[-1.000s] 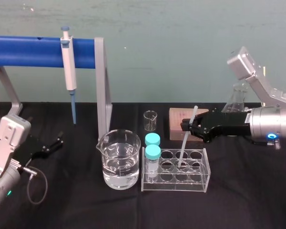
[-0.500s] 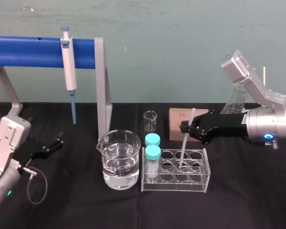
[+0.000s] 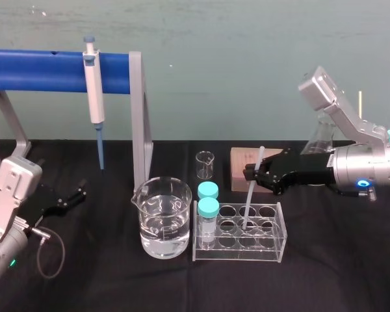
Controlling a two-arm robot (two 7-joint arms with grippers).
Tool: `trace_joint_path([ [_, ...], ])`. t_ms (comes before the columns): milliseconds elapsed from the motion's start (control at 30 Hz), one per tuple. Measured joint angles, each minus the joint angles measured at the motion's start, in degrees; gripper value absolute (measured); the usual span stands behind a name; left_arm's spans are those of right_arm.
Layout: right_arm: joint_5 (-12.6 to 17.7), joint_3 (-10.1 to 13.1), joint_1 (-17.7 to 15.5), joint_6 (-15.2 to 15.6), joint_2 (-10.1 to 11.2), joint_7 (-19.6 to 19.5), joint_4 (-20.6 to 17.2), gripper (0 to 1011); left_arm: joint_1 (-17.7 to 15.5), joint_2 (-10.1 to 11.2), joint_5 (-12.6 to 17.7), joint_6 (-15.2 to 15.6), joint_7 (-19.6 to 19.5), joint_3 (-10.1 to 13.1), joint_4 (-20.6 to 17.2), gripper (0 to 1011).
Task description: Pick up the stirring rod with one hand, then place it down.
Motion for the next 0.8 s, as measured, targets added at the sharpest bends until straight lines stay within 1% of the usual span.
trace_joint_path([
  [100,0.21,0.0,0.26,0.46,-0.31,0.3,0.4,71,0.0,0.0,0.0,0.0,0.0,0.0,0.0,1000],
  [300,1.98,0.21,0.87,2.23,-1.08,0.8,1.5,71,0.0,0.0,0.0,0.0,0.0,0.0,0.0,1000],
  [467,2.53,-0.02,1.34,2.82,-1.2,0.9,1.96,71,0.0,0.0,0.0,0.0,0.0,0.0,0.0,1000],
  [800,1.76,-1.26,2.14,2.57,-1.09,1.13,2.52,70,0.0,0.0,0.0,0.0,0.0,0.0,0.0,1000],
])
